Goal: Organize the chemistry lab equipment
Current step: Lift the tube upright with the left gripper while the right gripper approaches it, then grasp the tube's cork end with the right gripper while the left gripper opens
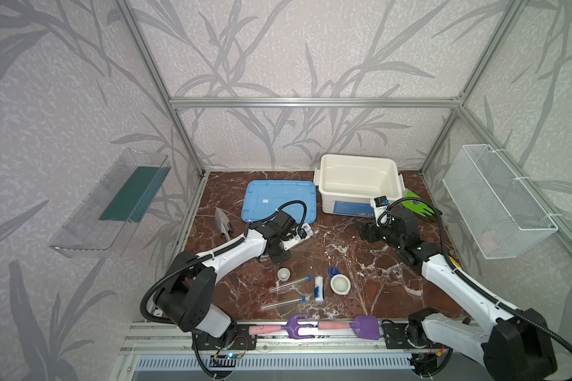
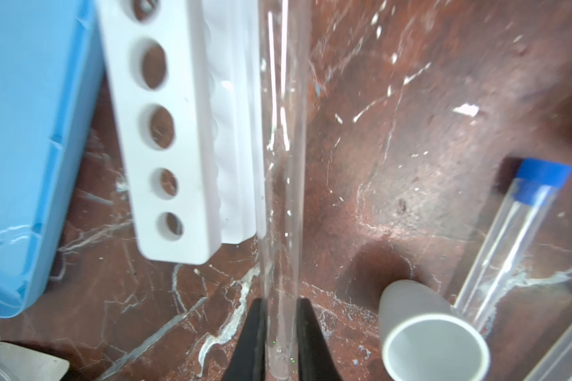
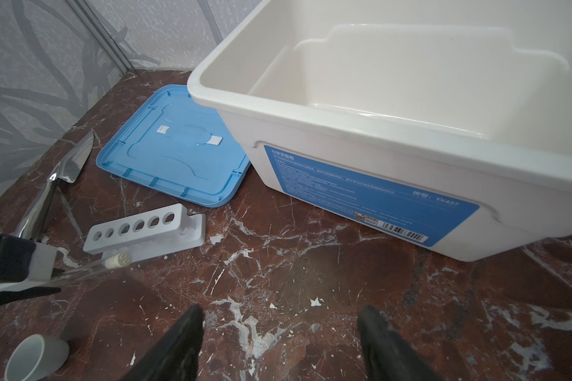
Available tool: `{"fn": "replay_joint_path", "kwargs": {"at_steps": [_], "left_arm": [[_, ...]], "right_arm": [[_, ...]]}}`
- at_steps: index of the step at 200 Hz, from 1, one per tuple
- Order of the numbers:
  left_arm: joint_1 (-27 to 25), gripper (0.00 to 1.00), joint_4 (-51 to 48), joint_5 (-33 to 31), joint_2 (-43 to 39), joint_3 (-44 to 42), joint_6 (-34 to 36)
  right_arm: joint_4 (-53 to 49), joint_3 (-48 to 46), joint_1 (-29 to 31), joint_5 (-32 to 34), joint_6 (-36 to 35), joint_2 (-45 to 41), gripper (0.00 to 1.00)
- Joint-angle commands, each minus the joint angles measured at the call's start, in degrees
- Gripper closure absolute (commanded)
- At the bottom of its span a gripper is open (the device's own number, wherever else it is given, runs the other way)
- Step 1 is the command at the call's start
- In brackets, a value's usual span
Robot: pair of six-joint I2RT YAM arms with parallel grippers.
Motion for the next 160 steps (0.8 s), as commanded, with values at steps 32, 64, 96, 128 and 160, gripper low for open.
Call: {"fn": "replay_joint_path", "kwargs": {"at_steps": [32, 64, 96, 128, 160], "left_arm": [[-0.25, 0.9, 16.7, 6.14, -13.81, -7.39, -8.4], [-0.34, 0.89, 24.76, 11.71, -18.56, -10.11, -15.36], [-0.6, 0.88, 28.6, 16.61, -22.41, -11.82, -19.22], [-1.39, 0.87, 29.04, 18.3, -24.07, -12.7, -20.06], [-2.88, 0.87, 29.22, 18.94, -24.67, -12.84, -19.93]], "right_arm": [[-1.59, 5.74, 1.49, -11.33, 3.98, -2.16, 0.26], [-2.56, 9.61, 6.94, -13.01, 1.49, -2.19, 0.26], [0.44, 12.75, 11.37, -17.06, 2.17, -0.29, 0.26], [7.14, 12.98, 13.58, -18.45, 6.37, 1.62, 0.28], [5.16, 15.6, 18.05, -15.56, 2.54, 4.35, 0.31]]}}
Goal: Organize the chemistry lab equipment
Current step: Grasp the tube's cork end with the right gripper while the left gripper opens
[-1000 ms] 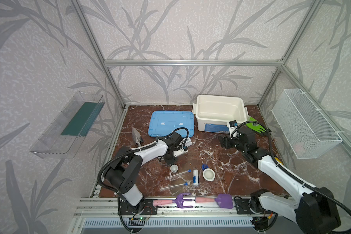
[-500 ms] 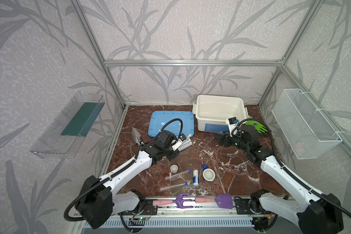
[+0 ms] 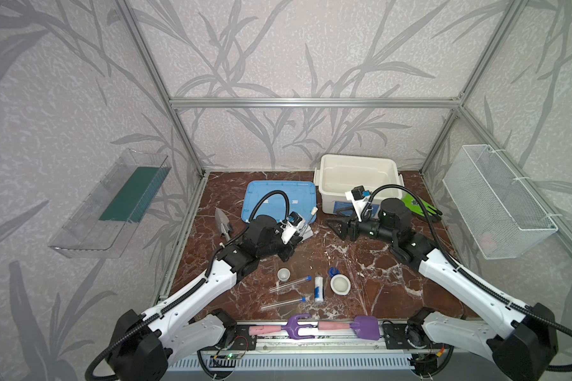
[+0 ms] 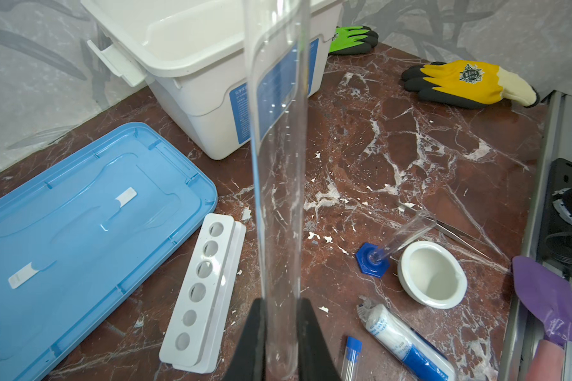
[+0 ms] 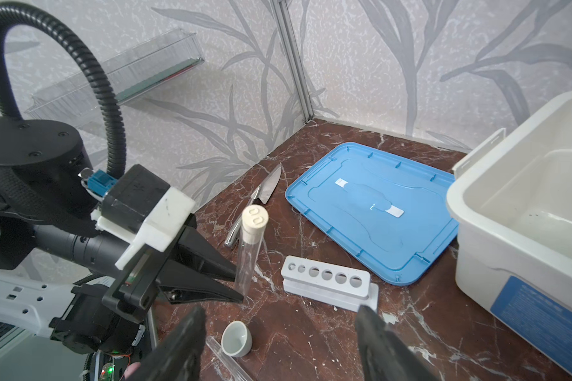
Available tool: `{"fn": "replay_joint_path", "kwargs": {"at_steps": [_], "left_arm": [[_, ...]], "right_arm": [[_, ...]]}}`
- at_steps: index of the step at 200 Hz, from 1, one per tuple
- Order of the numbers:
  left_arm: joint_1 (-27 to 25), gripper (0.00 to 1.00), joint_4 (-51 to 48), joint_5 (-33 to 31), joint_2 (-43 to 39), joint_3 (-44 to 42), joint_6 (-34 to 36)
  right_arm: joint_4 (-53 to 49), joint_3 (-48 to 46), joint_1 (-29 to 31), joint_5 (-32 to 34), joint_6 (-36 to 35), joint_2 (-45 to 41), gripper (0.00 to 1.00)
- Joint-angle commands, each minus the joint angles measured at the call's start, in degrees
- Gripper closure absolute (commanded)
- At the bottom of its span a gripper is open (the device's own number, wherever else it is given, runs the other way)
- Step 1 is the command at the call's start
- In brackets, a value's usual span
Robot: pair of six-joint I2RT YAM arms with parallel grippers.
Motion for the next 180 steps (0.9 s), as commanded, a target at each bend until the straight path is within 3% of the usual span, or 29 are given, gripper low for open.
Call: {"fn": "replay_joint_path", "kwargs": {"at_steps": [1, 54, 115, 155, 180], "left_arm": [[-1.09, 0.87, 1.87, 2.17, -1.08, -0.54, -0.87], [-2.24, 0.87, 2.05, 2.61, -1.73, -0.43, -1.04], [-2.89, 0.87, 2.15, 1.67, -3.27, -0.86, -0.34], [-3.2, 0.87, 1.96, 1.62, -3.19, -0.89, -0.08], [-3.15, 0.87, 1.95, 1.4, -3.03, -0.86, -0.08]], "right_arm": [[0.87, 3.39, 3.13, 1.04, -1.86, 1.68, 0.31], [6.75, 3.2, 5.4, 1.33, -0.2, 4.0, 0.4], [10.46, 2.18, 5.62, 2.48, 1.34, 4.88, 0.65], [12.76, 0.92, 5.62, 2.49, 2.7, 4.53, 0.7], [12.53, 0.58, 5.75, 3.17, 2.96, 4.53, 0.82]]}}
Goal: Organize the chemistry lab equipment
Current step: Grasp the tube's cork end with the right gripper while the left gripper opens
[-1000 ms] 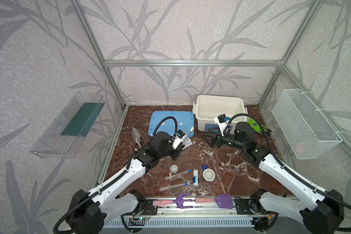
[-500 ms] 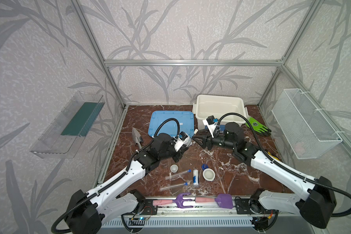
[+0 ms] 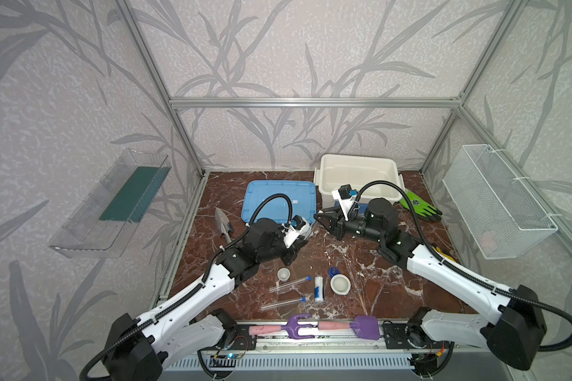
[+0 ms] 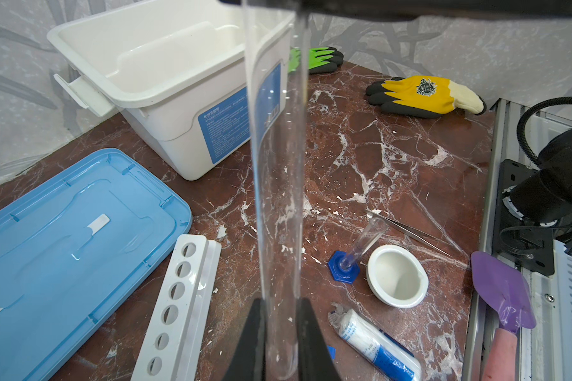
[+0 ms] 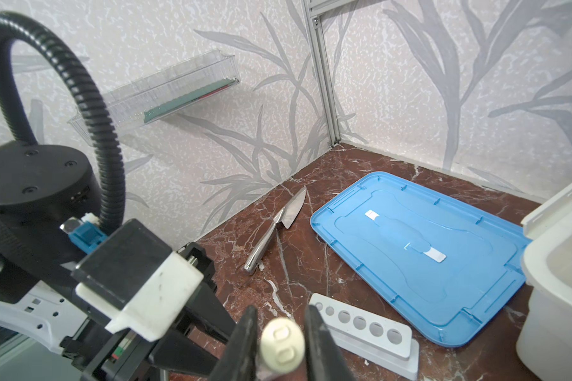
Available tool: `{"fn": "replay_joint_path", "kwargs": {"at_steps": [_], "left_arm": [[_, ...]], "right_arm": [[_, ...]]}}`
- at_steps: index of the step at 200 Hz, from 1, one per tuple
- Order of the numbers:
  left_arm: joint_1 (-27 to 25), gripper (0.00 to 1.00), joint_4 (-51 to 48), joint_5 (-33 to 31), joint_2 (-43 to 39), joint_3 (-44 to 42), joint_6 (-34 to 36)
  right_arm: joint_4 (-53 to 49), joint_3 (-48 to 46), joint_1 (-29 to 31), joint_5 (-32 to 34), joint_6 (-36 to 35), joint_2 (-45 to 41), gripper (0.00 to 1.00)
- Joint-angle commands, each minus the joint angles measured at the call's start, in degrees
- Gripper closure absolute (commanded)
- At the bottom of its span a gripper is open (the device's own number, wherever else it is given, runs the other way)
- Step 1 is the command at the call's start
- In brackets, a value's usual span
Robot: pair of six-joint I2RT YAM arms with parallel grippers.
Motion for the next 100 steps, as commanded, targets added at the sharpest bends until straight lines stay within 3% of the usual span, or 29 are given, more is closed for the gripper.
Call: {"fn": "replay_joint_path", "kwargs": {"at_steps": [1, 40, 61, 88, 93, 100], "left_arm": [[-0.31, 0.87, 1.08, -0.19, -0.73, -0.47, 0.18], [-0.29, 0.87, 1.27, -0.43, -0.65, -0.45, 0.1], [-0.36, 0.79, 1.35, -0.86, -0.81, -0.47, 0.05], [-0.38, 0.43, 1.98, -2.66, -1.8, -0.97, -0.36], [-0.39, 0.22, 2.43, -3.32, -2.13, -1.28, -0.66], [-0.37, 0.06, 3.24, -4.53, -2.6, -1.79, -1.11]], "right_arm": [[2.29, -0.78, 0.46, 1.06, 0.73, -0.28, 0.82], [2.98, -1.32, 0.48, 0.59, 1.32, -0.28, 0.87], [2.54, -1.23, 0.44, 0.75, 1.31, -0.28, 0.9], [0.1, -0.29, 0.53, 2.81, 0.27, 0.19, 0.91], [-0.71, 0.18, 0.59, 3.31, -0.17, 0.4, 0.92], [-2.06, 0.86, 0.62, 4.11, -0.95, 0.81, 0.93]]}}
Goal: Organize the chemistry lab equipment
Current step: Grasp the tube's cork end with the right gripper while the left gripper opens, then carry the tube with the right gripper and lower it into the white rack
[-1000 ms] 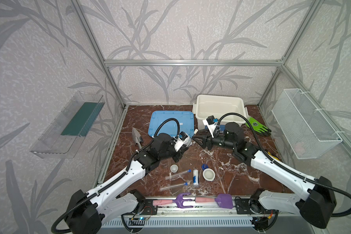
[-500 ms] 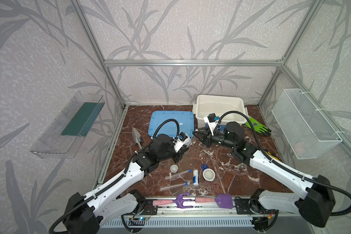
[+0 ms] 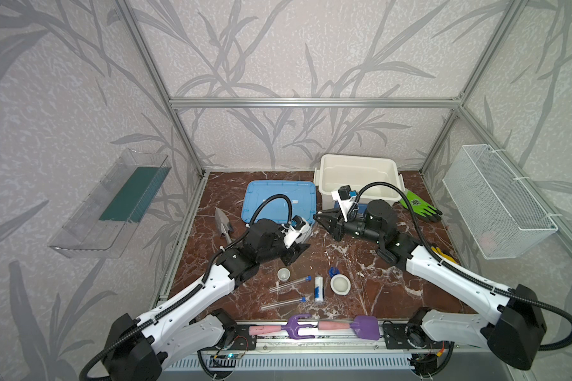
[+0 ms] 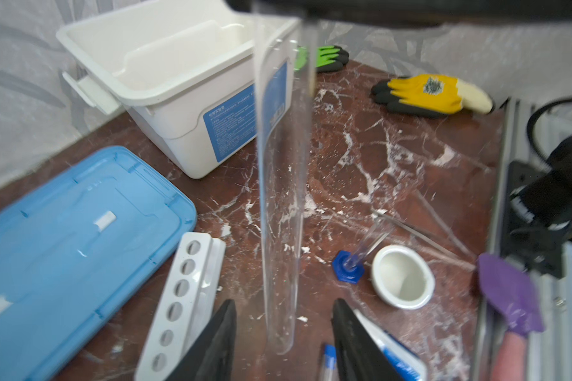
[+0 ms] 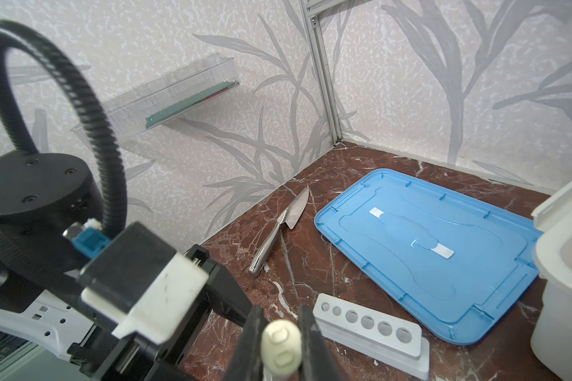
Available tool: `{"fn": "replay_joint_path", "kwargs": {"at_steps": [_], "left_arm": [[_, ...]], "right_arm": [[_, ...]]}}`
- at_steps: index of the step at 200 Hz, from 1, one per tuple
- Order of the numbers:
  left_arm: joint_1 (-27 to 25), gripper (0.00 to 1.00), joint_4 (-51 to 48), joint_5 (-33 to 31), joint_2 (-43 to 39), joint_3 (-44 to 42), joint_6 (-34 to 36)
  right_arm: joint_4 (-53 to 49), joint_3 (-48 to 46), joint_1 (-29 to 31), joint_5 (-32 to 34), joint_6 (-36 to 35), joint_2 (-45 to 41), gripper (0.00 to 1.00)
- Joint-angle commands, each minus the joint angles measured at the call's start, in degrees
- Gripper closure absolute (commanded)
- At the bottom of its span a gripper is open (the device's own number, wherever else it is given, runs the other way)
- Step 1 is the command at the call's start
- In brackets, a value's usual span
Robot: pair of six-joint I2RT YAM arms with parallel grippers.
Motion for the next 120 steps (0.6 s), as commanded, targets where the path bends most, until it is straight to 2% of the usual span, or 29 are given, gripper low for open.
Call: {"fn": "replay_joint_path", "kwargs": {"at_steps": [1, 7, 56, 87, 120], "left_arm": [[-0.16, 0.05, 2.74, -3.01, -2.33, -1.39, -0.88], [-0.22, 0.01, 3.02, -3.95, -2.85, -1.6, -1.0], [-0.06, 0.01, 1.3, -12.64, -8.98, -0.68, -4.1], [0.95, 0.01, 0.11, -19.84, -15.25, -3.08, -7.78], [1.9, 0.01, -4.68, -24.4, -21.13, -4.37, -11.57]], "right_arm": [[-2.92, 1.79, 0.18, 2.93, -2.17, 0.88, 0.93], [-4.29, 2.58, 0.3, 4.14, -2.83, 1.24, 0.93], [-7.08, 6.25, 1.93, 15.03, -8.92, 3.96, 0.92], [-5.5, 9.03, 2.96, 17.0, -11.01, 7.52, 0.92], [-4.97, 13.15, 5.07, 19.67, -15.01, 13.08, 0.92]]}}
